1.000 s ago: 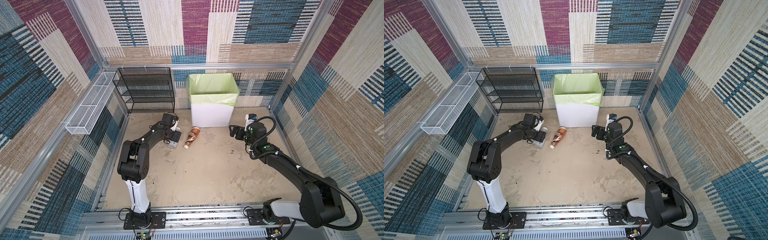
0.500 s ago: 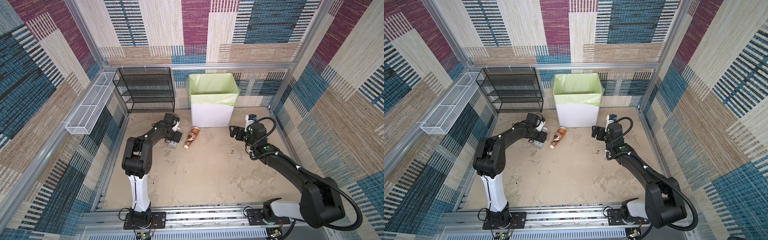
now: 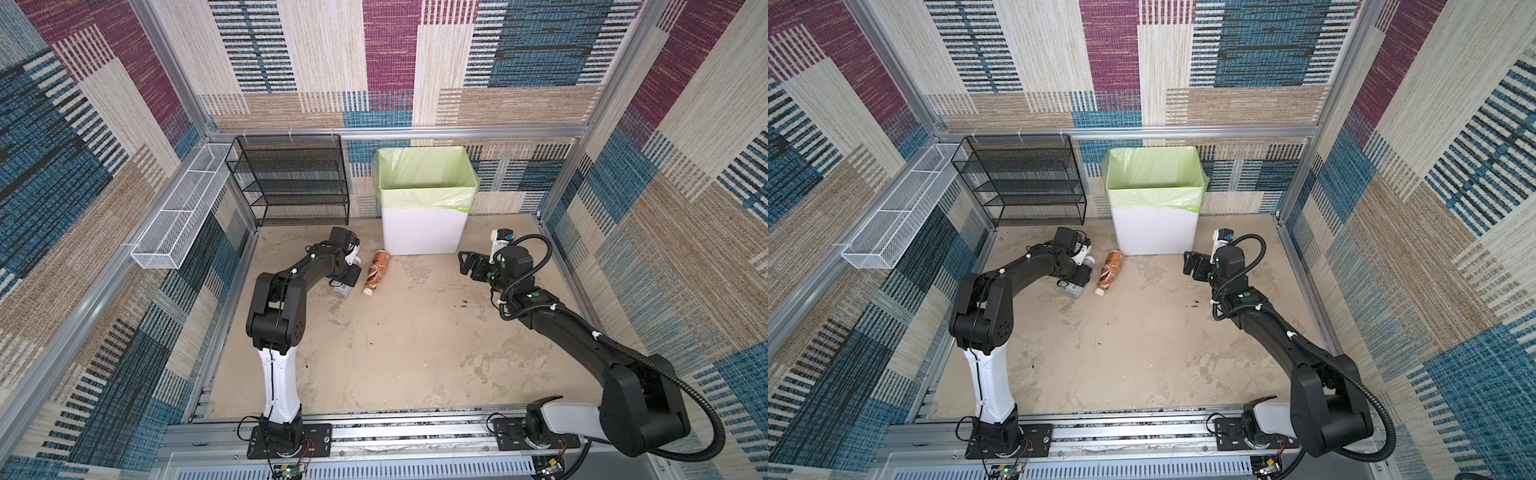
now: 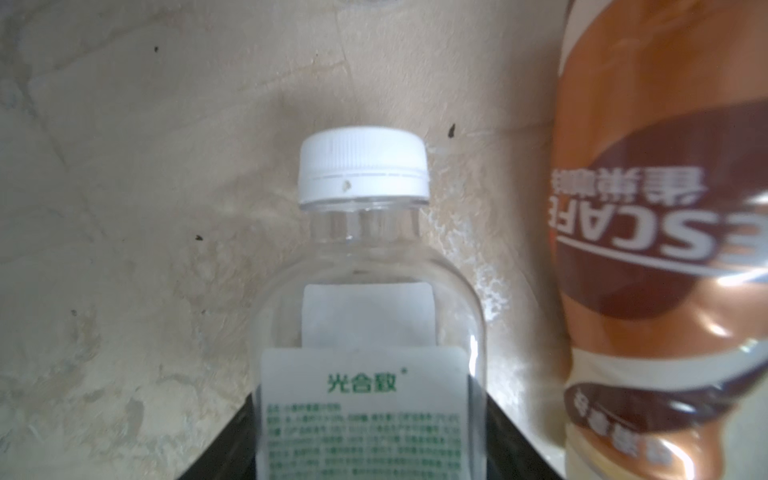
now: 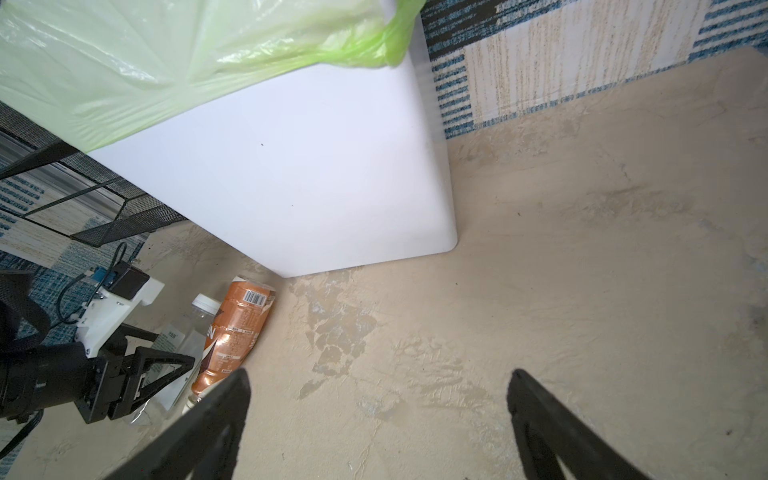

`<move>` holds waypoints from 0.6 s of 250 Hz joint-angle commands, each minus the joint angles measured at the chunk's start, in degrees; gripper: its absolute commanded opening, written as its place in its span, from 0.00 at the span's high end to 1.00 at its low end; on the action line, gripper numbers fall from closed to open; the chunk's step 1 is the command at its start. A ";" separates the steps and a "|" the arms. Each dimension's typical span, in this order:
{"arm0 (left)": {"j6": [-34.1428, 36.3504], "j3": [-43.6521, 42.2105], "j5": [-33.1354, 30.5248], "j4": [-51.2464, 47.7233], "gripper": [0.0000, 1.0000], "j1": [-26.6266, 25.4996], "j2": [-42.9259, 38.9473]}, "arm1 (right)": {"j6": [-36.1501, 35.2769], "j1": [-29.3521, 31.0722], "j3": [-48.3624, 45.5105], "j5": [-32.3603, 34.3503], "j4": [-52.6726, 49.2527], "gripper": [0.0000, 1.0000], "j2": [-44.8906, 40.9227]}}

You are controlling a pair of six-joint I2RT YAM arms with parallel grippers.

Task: Throw the plastic bottles in the bin
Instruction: 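Position the left gripper around the white-capped clear bottle and close it, then lift the clear bottle with the left gripper and carry it over the bin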

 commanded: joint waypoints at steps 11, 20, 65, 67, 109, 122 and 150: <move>0.15 -3.36 -0.60 3.86 0.38 -0.11 -5.14 | 0.22 0.09 0.78 0.51 0.94 0.03 -0.09; 0.06 -4.84 -0.70 5.34 0.38 -0.10 -6.97 | 0.07 0.09 0.82 0.70 0.82 0.03 -0.09; -1.63 -13.38 0.76 14.54 0.39 -0.09 -18.20 | -0.33 0.09 2.15 0.45 0.02 0.03 0.30; -1.72 -13.93 0.87 15.16 0.39 -0.06 -18.76 | -0.32 0.09 2.24 0.45 0.06 0.03 0.36; -3.44 -25.20 3.92 30.56 0.39 -0.11 -32.19 | -0.59 0.09 3.52 0.29 -0.81 0.03 0.59; -3.74 -28.59 4.92 35.98 0.39 -0.06 -35.96 | -0.76 0.09 3.71 0.42 -0.99 0.03 0.61; -4.71 -34.02 7.57 45.31 0.39 -0.08 -42.88 | -0.75 0.09 4.25 0.65 -1.39 0.03 0.43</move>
